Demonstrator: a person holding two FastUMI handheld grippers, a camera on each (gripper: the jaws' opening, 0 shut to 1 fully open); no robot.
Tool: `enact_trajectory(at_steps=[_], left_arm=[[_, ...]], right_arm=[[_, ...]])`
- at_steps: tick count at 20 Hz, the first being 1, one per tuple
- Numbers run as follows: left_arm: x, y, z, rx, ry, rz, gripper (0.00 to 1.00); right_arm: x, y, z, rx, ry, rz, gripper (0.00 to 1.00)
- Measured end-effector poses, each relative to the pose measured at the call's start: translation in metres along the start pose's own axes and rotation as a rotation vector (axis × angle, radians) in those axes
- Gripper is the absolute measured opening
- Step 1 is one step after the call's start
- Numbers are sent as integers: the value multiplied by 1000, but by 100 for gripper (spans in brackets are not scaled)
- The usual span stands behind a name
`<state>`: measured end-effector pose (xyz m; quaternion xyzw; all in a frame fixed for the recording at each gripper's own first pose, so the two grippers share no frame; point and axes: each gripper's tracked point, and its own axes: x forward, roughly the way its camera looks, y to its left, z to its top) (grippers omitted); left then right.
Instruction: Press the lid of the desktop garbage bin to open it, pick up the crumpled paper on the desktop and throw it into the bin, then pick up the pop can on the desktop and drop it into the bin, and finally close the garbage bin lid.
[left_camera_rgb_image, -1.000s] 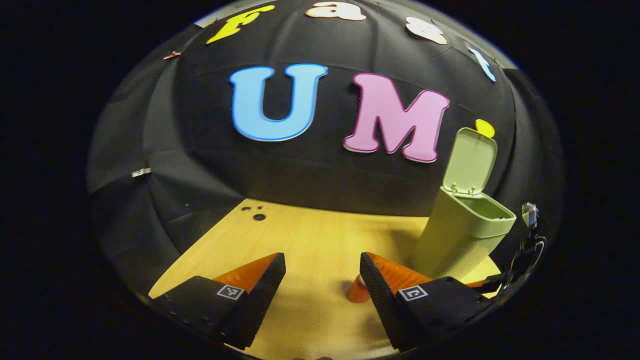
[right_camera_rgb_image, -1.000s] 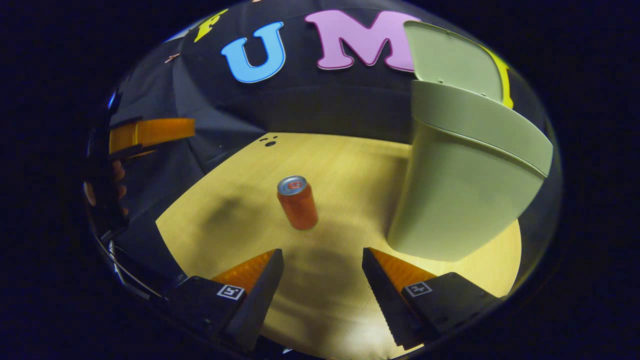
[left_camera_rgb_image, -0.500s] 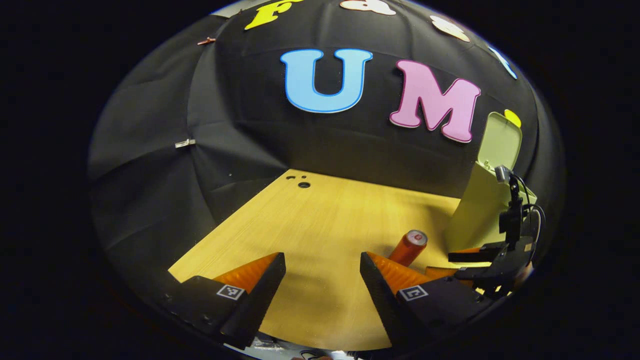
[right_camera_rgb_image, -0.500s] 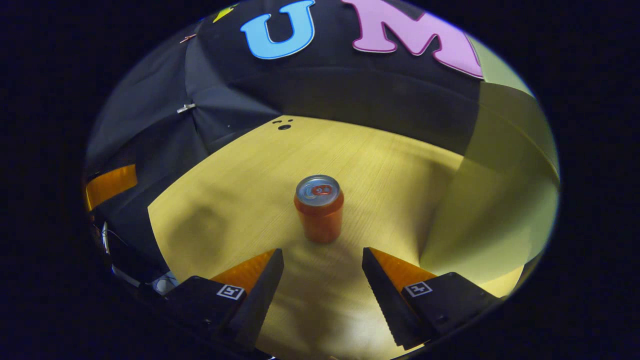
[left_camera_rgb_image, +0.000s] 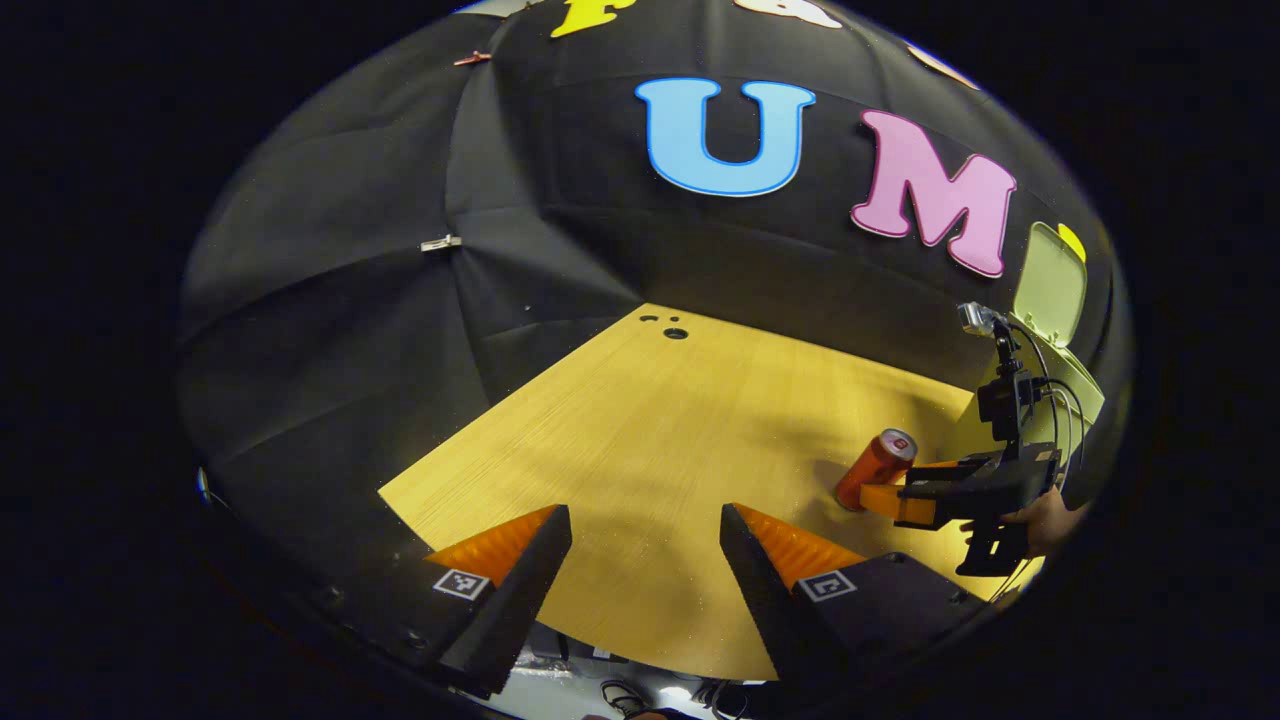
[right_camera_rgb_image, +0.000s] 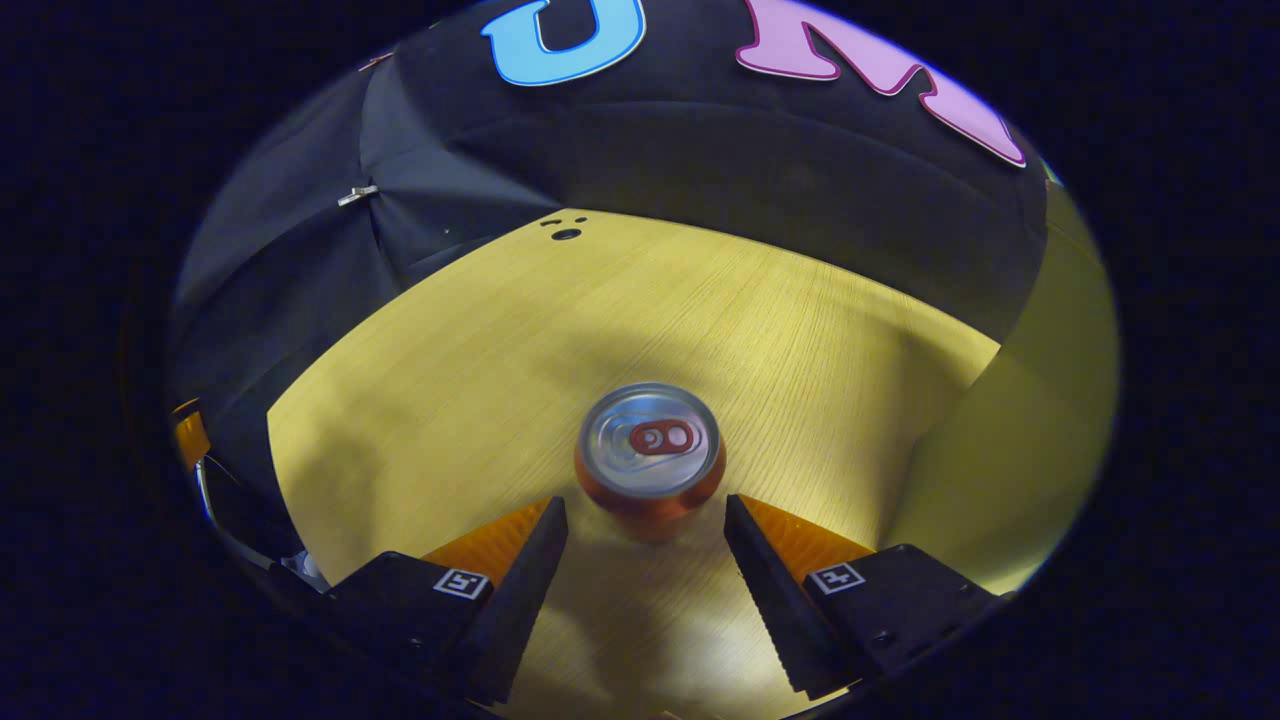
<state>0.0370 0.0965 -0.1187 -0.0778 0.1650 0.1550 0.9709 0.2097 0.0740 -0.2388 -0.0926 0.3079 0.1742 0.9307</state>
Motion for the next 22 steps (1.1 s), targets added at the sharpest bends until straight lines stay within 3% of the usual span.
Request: enact_trajectory(at_steps=[9,11,15,22], left_arm=[[-2,-15,-14,-56,35,2,96],[0,-20,-14,-50,32,-10,96],[2,-28,-9,-25,23,-35,96],[11,-35,8,37,-9,-112,96]], right_arm=[[22,7,19,9,-6,21,99],[21,13,23,-16,-16,33,83],[3,24,33,-70,-57,54,82],[-66,32,84,-46,-195,66,82]])
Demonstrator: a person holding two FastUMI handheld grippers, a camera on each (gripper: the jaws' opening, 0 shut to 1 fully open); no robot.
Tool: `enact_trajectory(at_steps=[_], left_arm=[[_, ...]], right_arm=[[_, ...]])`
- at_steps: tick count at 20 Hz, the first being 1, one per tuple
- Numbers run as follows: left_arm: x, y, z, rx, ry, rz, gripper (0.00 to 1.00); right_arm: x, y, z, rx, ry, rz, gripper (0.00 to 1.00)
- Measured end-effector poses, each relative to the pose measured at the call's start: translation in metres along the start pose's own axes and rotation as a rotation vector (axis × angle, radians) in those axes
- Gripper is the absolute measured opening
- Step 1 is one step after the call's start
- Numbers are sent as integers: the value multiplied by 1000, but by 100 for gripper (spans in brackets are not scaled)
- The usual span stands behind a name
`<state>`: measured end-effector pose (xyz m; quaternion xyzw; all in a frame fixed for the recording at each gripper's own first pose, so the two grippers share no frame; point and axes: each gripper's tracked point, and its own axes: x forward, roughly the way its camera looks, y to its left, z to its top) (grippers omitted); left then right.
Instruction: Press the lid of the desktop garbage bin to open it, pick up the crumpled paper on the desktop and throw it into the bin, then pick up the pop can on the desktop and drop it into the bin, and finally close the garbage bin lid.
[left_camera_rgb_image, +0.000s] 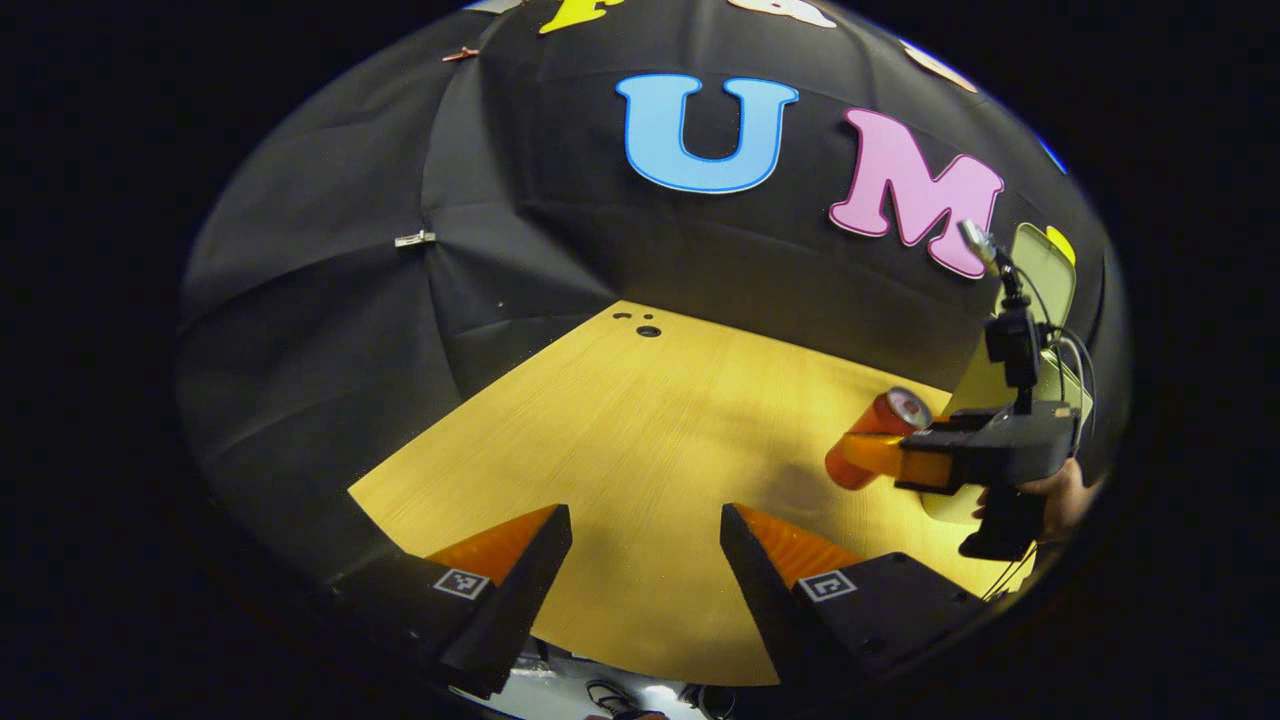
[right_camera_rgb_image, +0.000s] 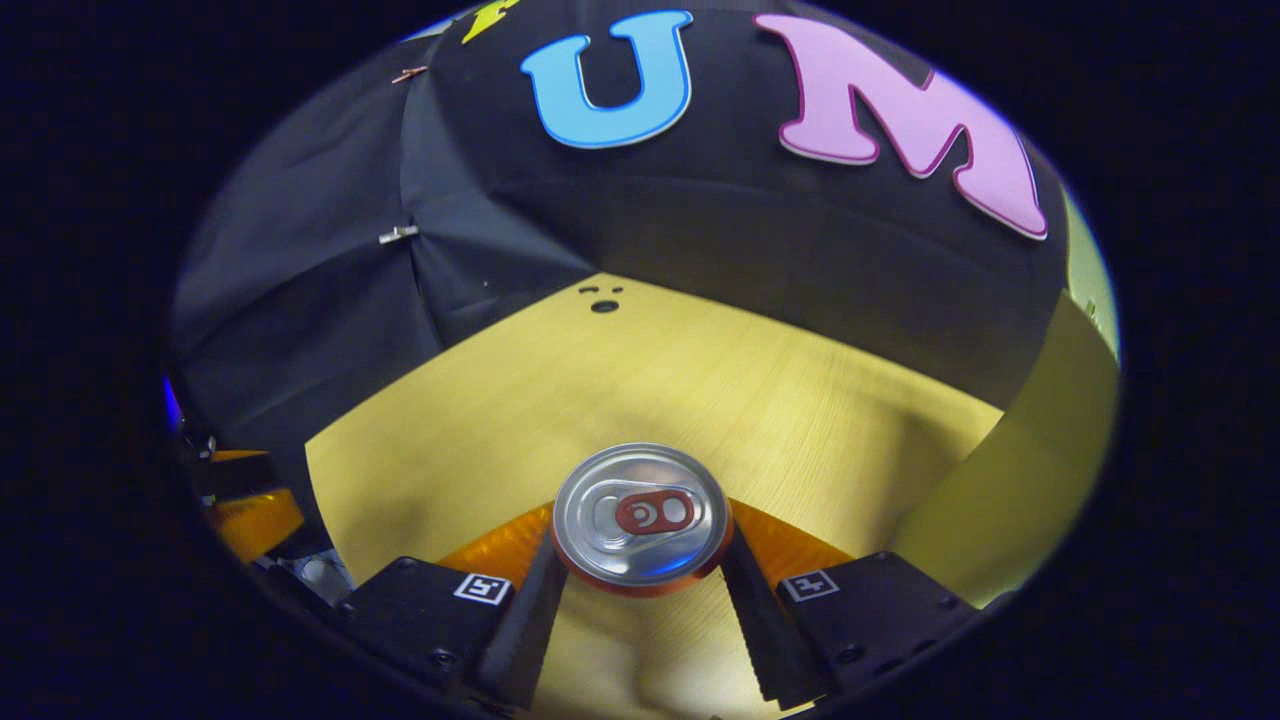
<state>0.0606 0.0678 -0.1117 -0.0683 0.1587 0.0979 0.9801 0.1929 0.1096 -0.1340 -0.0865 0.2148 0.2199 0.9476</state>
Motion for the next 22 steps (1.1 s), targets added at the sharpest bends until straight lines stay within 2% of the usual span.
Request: enact_trajectory(at_steps=[5,6,10,14,17,22], left_arm=[[-4,-1,-7,39,10,-76,96],[-2,-3,-11,48,18,-94,99],[2,-7,-28,86,52,-147,96],[10,-25,-27,99,54,-204,96],[16,-42,-22,112,52,-243,96],[22,-61,-15,160,46,-282,96]], right_arm=[[-47,-3,50,38,-114,-18,82],[-56,-6,61,46,-136,-27,82],[-98,-21,94,71,-219,-76,82],[-145,-54,133,144,-311,-144,82],[-171,-92,157,162,-387,-225,82],[-202,-158,166,207,-443,-361,82]])
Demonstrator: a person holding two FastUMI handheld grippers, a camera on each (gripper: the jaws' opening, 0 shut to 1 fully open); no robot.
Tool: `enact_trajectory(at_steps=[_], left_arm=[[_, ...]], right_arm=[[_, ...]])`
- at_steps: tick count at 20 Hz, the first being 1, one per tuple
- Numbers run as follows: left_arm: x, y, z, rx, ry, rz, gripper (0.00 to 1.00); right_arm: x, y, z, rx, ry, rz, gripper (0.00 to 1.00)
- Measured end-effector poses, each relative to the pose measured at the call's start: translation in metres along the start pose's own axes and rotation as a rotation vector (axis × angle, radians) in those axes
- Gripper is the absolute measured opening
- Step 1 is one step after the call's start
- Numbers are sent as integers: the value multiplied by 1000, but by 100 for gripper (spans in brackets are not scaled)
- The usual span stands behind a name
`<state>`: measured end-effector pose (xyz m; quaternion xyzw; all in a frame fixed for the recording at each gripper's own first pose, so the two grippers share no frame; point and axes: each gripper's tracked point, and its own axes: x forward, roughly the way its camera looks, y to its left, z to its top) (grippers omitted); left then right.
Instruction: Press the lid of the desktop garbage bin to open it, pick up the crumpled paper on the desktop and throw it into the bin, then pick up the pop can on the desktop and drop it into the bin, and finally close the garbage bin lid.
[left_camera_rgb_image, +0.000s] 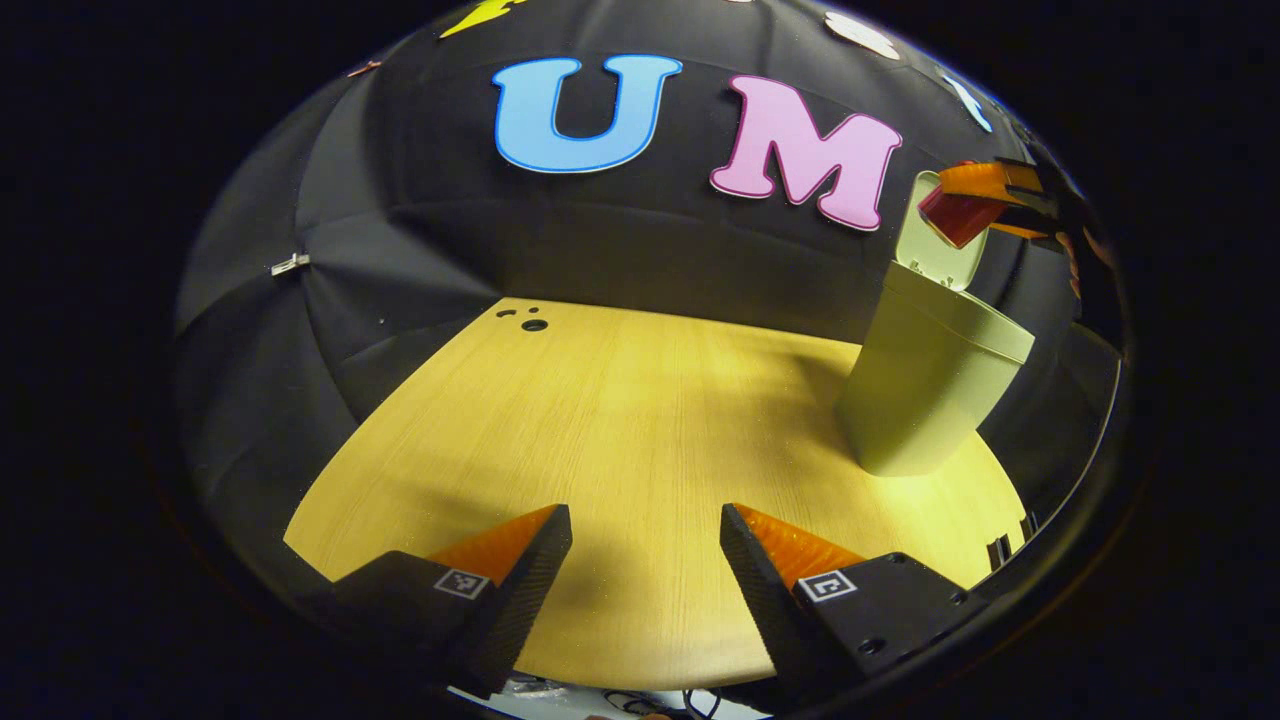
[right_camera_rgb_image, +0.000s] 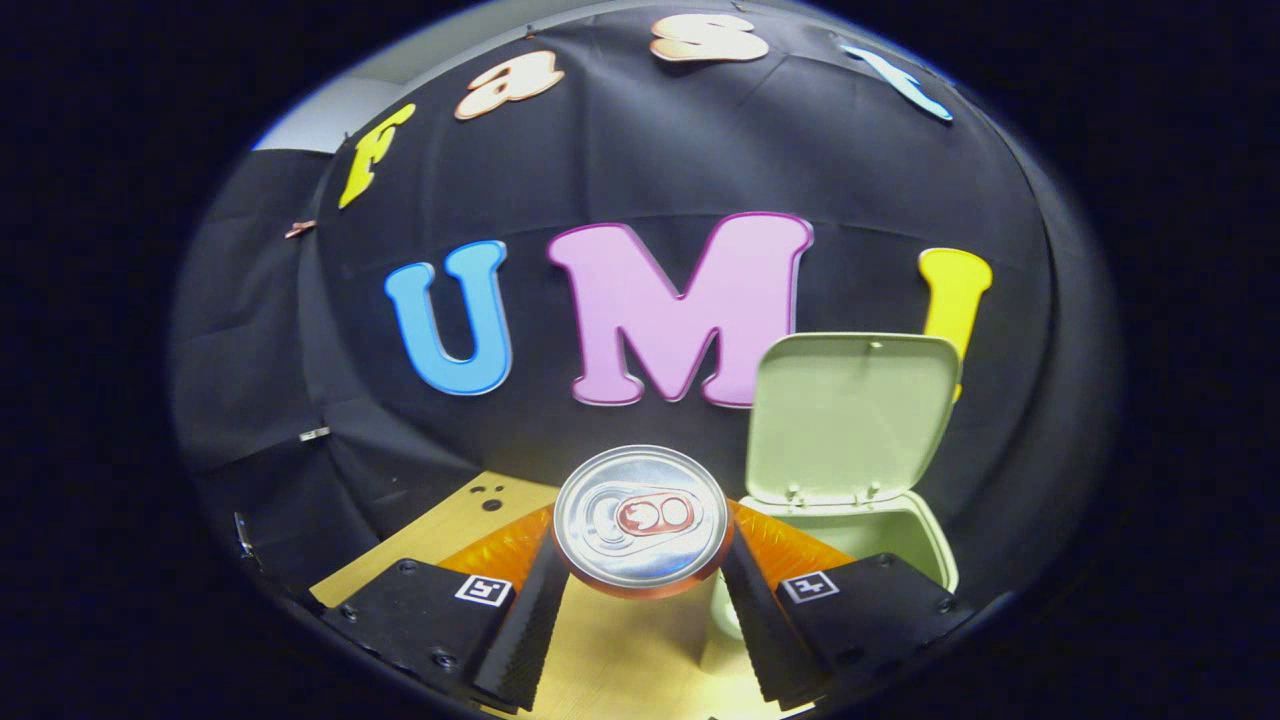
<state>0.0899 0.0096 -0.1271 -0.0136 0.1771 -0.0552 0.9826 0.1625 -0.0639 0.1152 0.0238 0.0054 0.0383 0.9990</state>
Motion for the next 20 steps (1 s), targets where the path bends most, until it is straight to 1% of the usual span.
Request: enact_trajectory(at_steps=[2,5,9,11,14,20], left_arm=[[2,-2,0,8,3,-7,96],[5,-3,-1,4,10,-4,96],[9,-2,3,-7,8,3,96],[11,1,5,-11,8,12,96],[20,-4,9,-16,11,18,96],[23,-2,10,-12,14,31,96]], right_arm=[[2,-28,6,28,-9,-50,82],[5,-68,6,25,-10,-117,82],[13,-108,-13,58,33,-190,82],[15,-118,-22,69,50,-204,82],[20,-123,-37,48,79,-216,82],[28,-129,-45,0,94,-232,85]])
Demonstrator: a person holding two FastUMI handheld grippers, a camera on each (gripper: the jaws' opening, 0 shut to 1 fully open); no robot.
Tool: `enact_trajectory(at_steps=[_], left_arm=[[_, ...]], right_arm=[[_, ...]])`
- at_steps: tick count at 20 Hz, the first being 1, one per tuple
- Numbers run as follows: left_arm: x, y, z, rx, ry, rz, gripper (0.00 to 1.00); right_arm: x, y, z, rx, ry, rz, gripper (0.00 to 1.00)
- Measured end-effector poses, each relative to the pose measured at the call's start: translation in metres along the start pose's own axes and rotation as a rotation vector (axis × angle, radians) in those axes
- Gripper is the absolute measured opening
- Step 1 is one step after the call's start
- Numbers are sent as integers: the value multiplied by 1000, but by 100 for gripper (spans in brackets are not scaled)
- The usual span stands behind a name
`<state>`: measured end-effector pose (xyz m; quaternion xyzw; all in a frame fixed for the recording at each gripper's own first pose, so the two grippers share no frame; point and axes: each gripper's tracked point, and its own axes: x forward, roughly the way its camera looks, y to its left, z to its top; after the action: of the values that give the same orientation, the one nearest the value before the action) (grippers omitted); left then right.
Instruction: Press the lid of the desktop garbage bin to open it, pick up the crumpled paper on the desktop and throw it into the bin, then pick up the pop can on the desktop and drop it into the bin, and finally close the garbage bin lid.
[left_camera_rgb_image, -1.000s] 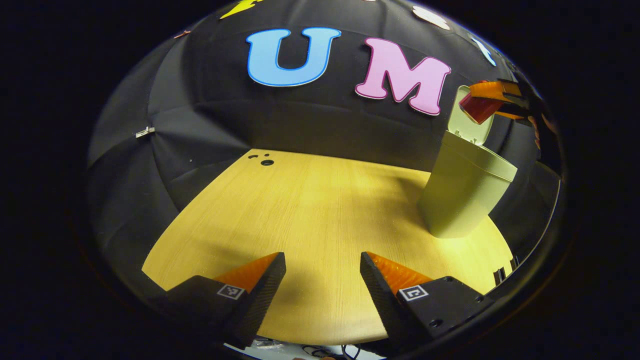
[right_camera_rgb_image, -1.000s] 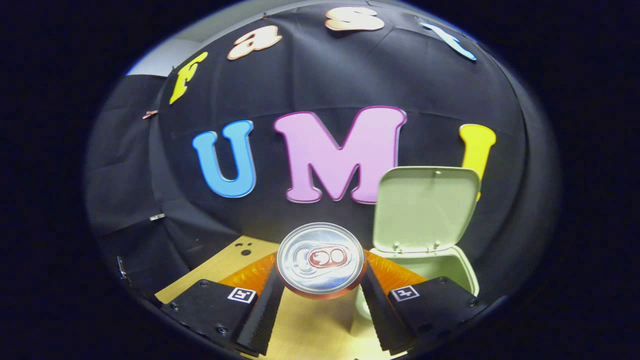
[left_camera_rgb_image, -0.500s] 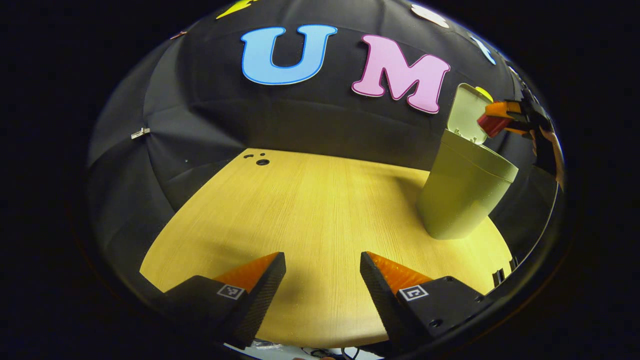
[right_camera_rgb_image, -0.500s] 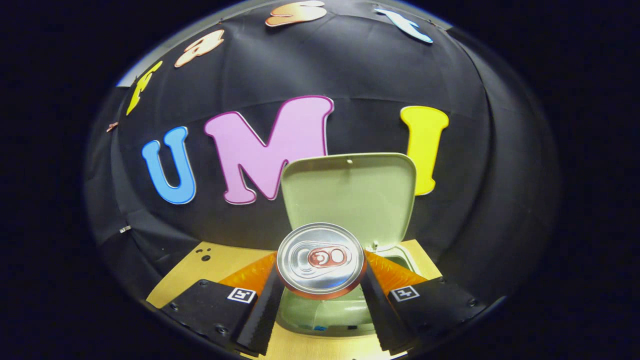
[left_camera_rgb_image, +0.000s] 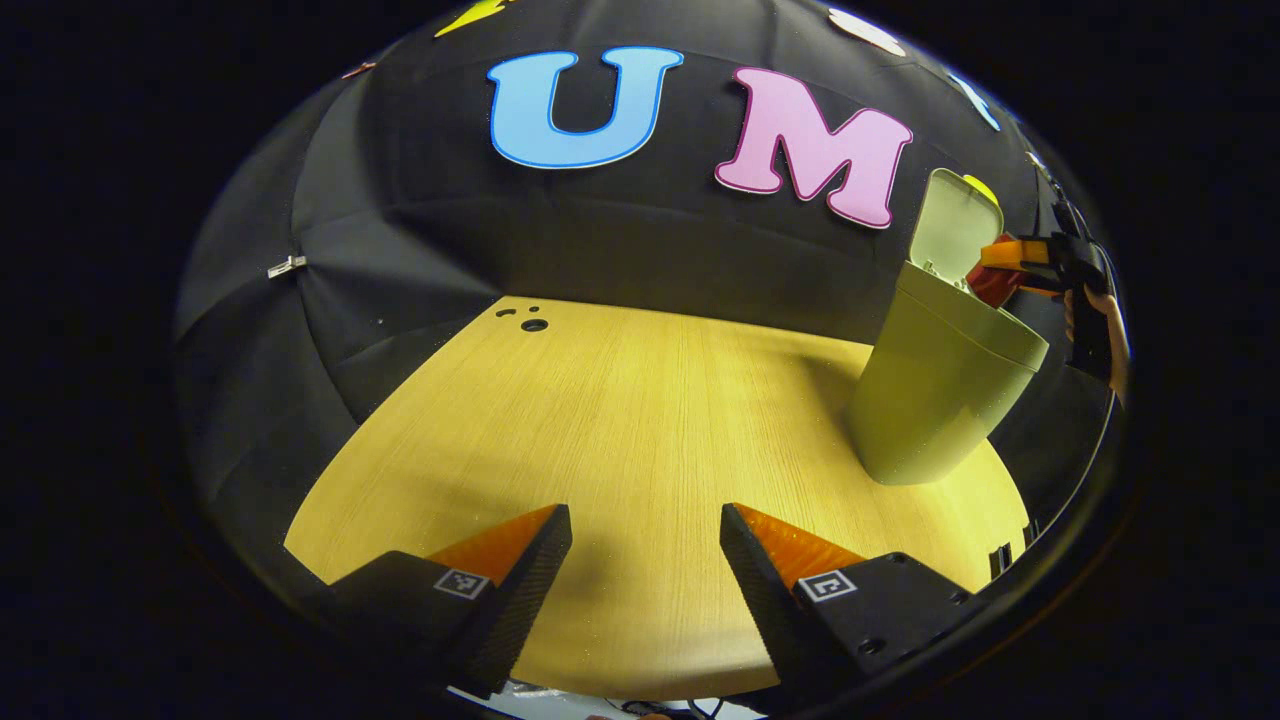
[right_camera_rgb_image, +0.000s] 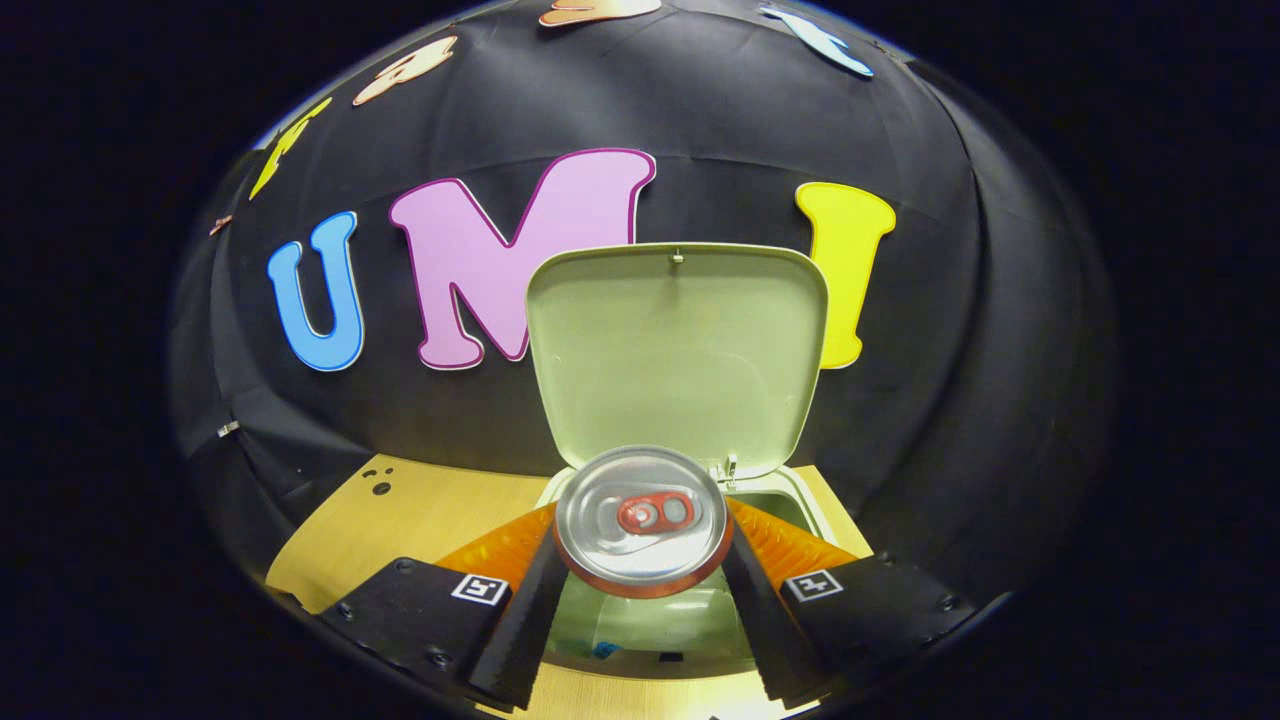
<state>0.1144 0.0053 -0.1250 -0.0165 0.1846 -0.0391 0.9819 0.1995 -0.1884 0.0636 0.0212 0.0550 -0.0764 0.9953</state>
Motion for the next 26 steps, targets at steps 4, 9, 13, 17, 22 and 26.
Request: enact_trajectory(at_steps=[4,9,13,17,22,26], left_arm=[[-1,0,-3,8,9,4,96],[-3,0,-10,17,25,6,96],[-4,-2,-12,17,31,5,96],[-4,-3,-12,15,29,11,96],[-6,-2,-20,1,36,31,99],[-9,2,-25,-19,40,60,96]], right_arm=[[2,-1,8,-1,-26,-7,91],[-5,1,54,-25,-132,-10,95],[-10,2,110,-62,-246,-15,95],[-10,-2,154,-84,-327,-38,94],[2,-4,189,-72,-380,-53,94],[26,-6,197,-83,-374,-62,94]])
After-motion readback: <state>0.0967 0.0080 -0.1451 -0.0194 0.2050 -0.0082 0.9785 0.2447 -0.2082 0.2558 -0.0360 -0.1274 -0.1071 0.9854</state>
